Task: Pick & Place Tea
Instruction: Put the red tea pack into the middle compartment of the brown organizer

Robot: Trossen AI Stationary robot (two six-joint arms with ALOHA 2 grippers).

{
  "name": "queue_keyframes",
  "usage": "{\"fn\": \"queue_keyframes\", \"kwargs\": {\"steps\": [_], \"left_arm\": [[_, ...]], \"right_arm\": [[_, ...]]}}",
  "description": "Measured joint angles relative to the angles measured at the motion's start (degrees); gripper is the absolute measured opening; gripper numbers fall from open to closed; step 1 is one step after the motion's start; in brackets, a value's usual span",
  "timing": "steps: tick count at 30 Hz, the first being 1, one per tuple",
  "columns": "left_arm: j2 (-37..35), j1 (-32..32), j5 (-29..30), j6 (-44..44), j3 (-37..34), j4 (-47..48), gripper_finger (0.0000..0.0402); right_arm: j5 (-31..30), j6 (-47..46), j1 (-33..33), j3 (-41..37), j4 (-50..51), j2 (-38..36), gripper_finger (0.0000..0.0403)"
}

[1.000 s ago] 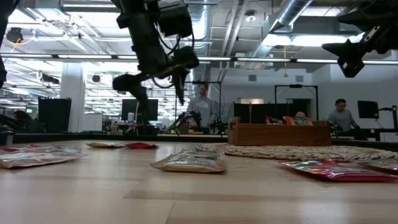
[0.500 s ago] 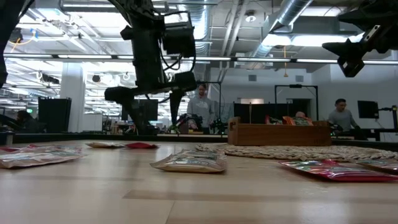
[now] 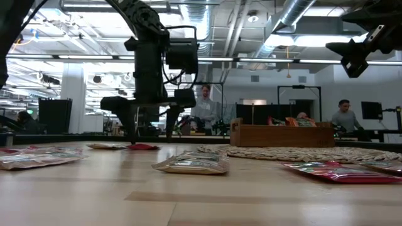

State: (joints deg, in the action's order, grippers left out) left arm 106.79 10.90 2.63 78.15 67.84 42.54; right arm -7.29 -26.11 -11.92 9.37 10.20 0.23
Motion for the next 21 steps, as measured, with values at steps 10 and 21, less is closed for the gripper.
{"fn": "queue_keyframes", "kwargs": {"steps": [10,21], "left_arm": [[-0.11,0.0,-0.21,0.79,-3.02,-4.99,0.035],[-0.03,-0.07,0.81,-0.94,-3.11,-5.45,0.035]], "right_arm": [[0.28,0.0,0.0,0.0,-0.01,0.0,0.025],[0.64,-0.46,0.0,0.0,0.01,0.0,0.025]]}}
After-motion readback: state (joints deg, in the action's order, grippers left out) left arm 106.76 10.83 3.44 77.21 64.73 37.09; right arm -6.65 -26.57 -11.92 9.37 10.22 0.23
